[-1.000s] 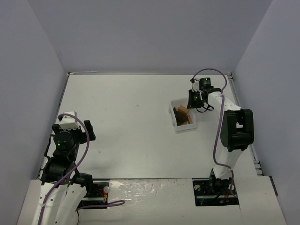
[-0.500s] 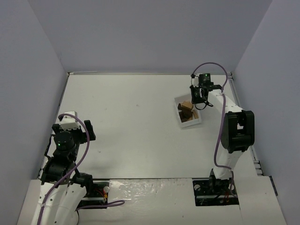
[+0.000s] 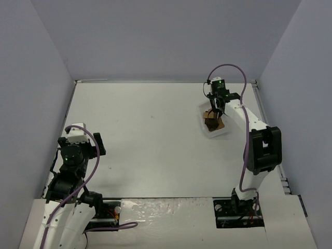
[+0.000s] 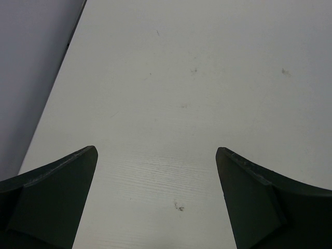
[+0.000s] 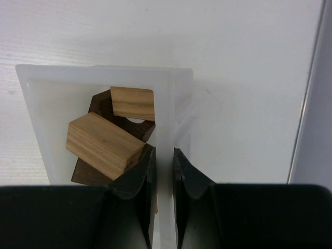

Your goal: Build the wood block tower

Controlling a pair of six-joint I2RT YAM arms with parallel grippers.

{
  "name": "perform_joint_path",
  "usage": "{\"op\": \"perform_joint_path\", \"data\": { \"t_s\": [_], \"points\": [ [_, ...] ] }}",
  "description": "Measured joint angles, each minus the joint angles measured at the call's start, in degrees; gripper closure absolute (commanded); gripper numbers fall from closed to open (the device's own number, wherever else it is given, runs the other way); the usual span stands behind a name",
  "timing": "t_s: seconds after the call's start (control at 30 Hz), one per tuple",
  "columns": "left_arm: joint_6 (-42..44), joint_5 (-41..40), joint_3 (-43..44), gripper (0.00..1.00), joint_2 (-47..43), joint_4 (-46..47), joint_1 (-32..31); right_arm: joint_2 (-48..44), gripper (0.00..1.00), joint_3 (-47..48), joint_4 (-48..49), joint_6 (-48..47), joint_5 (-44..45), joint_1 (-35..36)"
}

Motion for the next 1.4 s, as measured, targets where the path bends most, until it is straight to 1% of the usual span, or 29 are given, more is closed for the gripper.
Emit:
{"op": "perform_joint_path", "data": {
  "t_s": [0.27, 0.47, 0.63, 0.87, 1.23, 1.4],
  "points": [
    [-0.01, -0.07, 0.0, 0.03, 1.69, -0.02, -1.1, 4.42, 1.0, 5.3, 0.04, -2.6, 4.8, -1.71],
    [-0.05, -0.26, 0.0, 0.03, 2.33, -0.21, -1.47, 9.04, 1.0, 8.48, 1.26, -6.39, 11.62, -1.75],
    [-0.07, -0.89, 0.0, 0.03, 2.77, -0.42, -1.53, 11.0, 1.0, 10.45, 2.08, -9.3, 17.1, -1.55],
    [-0.07, -2.21, 0.0, 0.03, 3.01, -1.16, -1.54, 12.69, 1.0, 10.6, 5.53, -12.66, 26.69, -0.06],
    [-0.1, -2.65, 0.0, 0.03, 2.88, -1.64, -1.9, 17.67, 1.0, 10.1, 9.98, -16.99, 38.38, 4.04],
    [-0.08, -2.65, 0.0, 0.03, 2.86, -1.64, -2.4, 18.81, 0.98, 9.37, 10.85, -18.1, 41.68, 5.98]
  ]
}}
